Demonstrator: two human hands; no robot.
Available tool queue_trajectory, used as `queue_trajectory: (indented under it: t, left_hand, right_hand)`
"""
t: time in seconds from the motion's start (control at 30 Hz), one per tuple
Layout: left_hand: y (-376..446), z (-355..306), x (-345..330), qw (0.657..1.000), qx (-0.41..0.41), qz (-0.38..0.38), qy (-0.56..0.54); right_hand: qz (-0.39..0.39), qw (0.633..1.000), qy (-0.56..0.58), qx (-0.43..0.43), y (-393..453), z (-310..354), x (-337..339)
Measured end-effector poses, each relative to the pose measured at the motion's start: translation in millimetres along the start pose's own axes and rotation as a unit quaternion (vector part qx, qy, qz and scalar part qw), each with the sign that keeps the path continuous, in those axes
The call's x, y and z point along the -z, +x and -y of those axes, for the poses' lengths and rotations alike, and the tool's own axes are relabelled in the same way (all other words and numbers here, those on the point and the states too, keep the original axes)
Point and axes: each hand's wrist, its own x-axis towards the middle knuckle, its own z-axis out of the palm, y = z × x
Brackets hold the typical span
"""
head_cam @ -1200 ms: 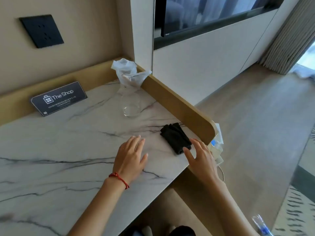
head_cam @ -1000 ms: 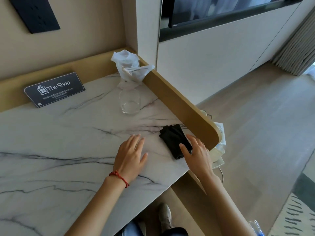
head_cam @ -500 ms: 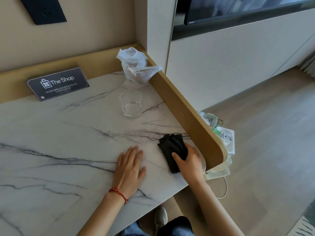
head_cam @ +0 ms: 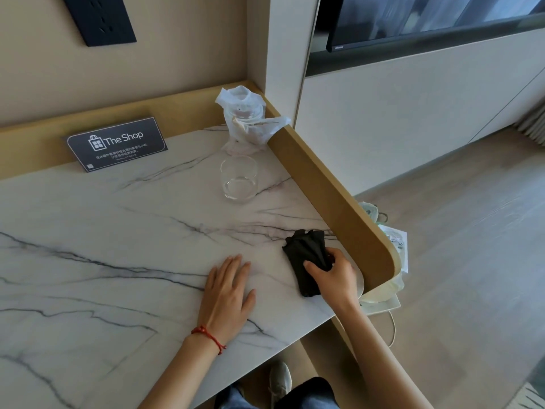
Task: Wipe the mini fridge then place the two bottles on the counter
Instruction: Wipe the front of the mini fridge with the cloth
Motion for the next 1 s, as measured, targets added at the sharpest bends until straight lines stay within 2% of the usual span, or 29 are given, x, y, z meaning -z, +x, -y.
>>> queue_trajectory:
  t: [0.17,0.3,0.47,0.7,1.0]
  left_hand:
    - [-16,11,10,1.0,-0.02,-0.012,-0.014]
    - [-29,18,20,0.999,-0.043,-0.009,-0.03]
    - [-43,22,30,0.996,-0.075,0.013,-0.04]
    - [-70,16,46,0.996,-0.086,0.018,-0.019]
    - [-130,-17,47,1.0,-0.012,0.018,-0.004]
  right_hand:
    - [0.006,0.998,0.041,-0.045,-17,4,-2]
    - [0.013,0.985,0.136,-0.105,-45,5,-5]
    - [0.01,0.964,0.227,-0.138,-85,8,-9]
    - [0.01,0.961,0.257,-0.098,-130,4,-7]
    - [0.053,0.965,0.257,-0.017,-175,-29,18]
